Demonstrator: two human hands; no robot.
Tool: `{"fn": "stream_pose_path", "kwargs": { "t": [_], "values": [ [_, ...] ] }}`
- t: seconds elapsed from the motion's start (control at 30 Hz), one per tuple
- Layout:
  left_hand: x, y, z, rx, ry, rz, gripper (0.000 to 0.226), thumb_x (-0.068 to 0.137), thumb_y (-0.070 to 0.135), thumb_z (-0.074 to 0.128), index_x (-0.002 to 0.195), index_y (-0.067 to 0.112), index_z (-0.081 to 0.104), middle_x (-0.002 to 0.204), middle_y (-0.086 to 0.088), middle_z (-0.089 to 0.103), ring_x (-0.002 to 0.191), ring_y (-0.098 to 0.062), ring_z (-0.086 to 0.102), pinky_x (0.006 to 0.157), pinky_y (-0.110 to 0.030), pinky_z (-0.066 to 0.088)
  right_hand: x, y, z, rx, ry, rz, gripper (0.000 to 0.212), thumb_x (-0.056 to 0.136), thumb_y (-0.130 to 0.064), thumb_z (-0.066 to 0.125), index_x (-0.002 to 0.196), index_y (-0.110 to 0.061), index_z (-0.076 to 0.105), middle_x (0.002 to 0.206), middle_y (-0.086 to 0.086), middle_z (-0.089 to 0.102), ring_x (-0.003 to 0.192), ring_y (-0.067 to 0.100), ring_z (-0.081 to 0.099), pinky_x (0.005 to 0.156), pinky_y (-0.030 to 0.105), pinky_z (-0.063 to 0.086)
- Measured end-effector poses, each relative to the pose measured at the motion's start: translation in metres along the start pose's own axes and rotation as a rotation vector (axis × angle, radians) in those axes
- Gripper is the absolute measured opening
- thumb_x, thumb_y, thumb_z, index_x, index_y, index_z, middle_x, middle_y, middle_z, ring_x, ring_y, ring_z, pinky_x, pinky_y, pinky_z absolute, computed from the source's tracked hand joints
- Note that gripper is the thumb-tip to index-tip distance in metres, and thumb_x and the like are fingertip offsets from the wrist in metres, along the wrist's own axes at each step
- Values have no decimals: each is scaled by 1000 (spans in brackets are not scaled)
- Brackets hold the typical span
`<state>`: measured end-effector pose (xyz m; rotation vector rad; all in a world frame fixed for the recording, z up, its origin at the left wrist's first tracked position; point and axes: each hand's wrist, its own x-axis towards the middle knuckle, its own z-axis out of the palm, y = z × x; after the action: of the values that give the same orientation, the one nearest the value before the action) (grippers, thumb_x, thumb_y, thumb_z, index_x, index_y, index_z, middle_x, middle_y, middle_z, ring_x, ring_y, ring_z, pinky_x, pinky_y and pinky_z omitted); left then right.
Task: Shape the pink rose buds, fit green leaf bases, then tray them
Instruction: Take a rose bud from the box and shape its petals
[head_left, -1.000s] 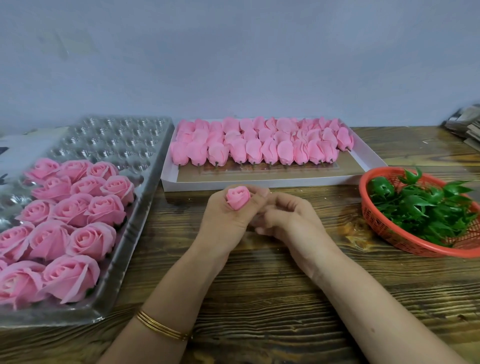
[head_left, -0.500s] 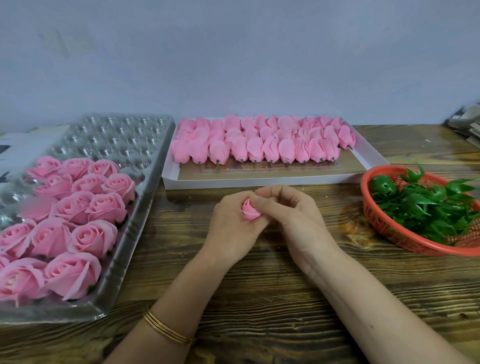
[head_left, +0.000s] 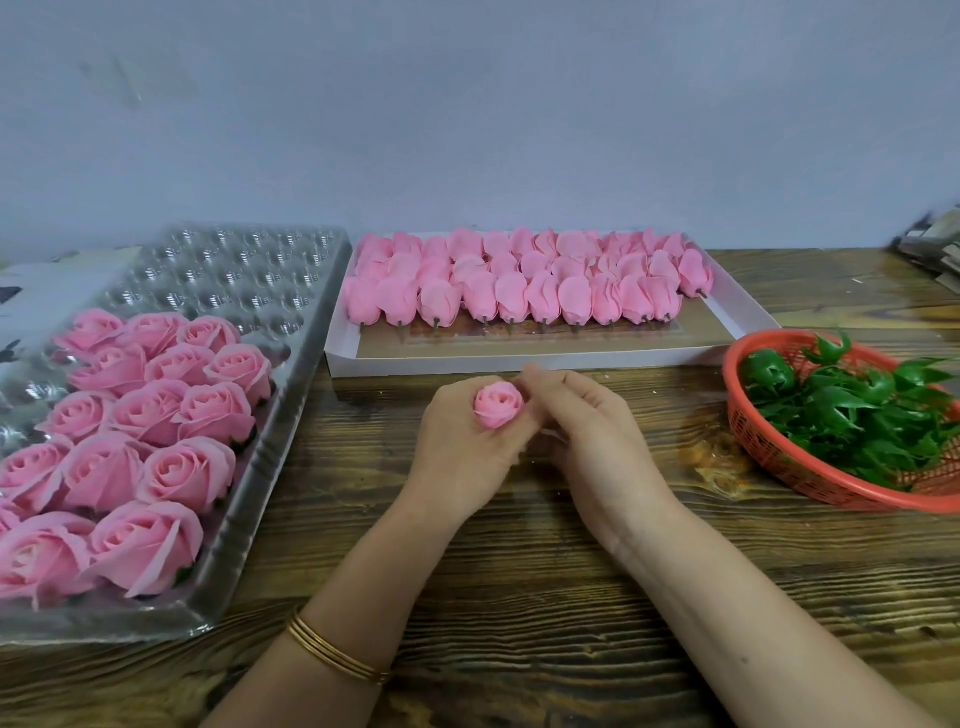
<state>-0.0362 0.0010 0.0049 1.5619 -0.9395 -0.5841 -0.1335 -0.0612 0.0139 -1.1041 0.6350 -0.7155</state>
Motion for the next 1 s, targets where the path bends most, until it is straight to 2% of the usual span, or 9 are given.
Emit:
{"fn": "stream_pose_path", "kwargs": {
  "t": [0.1, 0.2, 0.27, 0.43, 0.5, 0.67, 0.83, 0.93, 1.0],
  "values": [
    [1, 0, 0, -154, 111, -23, 32, 86, 29, 73, 73, 0, 67, 64, -9, 68, 58, -18, 63, 57, -28, 54, 3, 2, -3, 29, 34, -9, 18, 83, -14, 58, 71, -14, 73, 69, 5, 67, 62, 12, 63, 58, 25, 51],
    [1, 2, 0, -280, 120, -86, 29, 87, 29, 72, 74, 4, 66, 64, -8, 67, 61, -13, 64, 52, -23, 53, 1, 5, -4, -192, 20, -25, 26, 76, 16, 57, 85, -5, 68, 75, 7, 68, 73, 17, 62, 68, 31, 54],
    [1, 3, 2, -372, 110, -117, 27, 86, 26, 73, 76, 2, 66, 65, -4, 68, 61, -10, 66, 52, -20, 52, -2, 8, 0, -320, -40, -59, 31, 70, 24, 62, 91, 1, 66, 80, 12, 67, 78, 19, 61, 75, 30, 55],
    [0, 2, 7, -428, 78, -96, 21, 86, 20, 72, 70, 8, 65, 59, 2, 64, 57, -6, 63, 55, -17, 50, -4, 12, 8, -436, -55, -190, 37, 70, 13, 76, 105, 3, 68, 97, 29, 69, 85, 32, 66, 83, 39, 54],
    [1, 1, 7, -418, 60, -87, 20, 85, 17, 73, 69, 8, 65, 58, 2, 63, 56, -7, 60, 56, -18, 49, -4, 12, 6, -449, -52, -228, 39, 71, 11, 77, 106, -2, 70, 94, 24, 71, 86, 35, 68, 82, 35, 55],
    [4, 1, -2, -394, -76, -50, 20, 84, 17, 72, 70, 5, 64, 66, -12, 54, 65, -18, 53, 64, -25, 49, -2, 8, 0, -350, -156, -174, 36, 74, 18, 70, 94, -12, 73, 66, -7, 66, 68, 4, 60, 73, 17, 52],
    [3, 2, -6, -443, -138, -54, 50, 72, 32, 72, 92, -14, 66, 80, -20, 63, 77, -25, 61, 75, -34, 55, -4, 4, -2, -198, -232, -29, 31, 75, 19, 67, 93, -5, 74, 91, 21, 71, 88, 25, 64, 96, 41, 51],
    [2, 2, -1, -465, -39, -70, 51, 70, 33, 73, 90, -13, 65, 79, -20, 61, 76, -27, 59, 76, -38, 55, -3, 5, 2, -290, -178, -102, 40, 71, 15, 75, 103, -9, 71, 96, 28, 70, 83, 27, 66, 88, 31, 54],
    [1, 4, 2, -457, 14, -69, 36, 73, 32, 74, 79, -3, 67, 69, -13, 61, 67, -22, 58, 68, -31, 54, -3, 8, 4, -414, -79, -182, 47, 65, 7, 83, 103, -16, 68, 82, 14, 70, 72, 16, 61, 75, 24, 53]
  ]
}}
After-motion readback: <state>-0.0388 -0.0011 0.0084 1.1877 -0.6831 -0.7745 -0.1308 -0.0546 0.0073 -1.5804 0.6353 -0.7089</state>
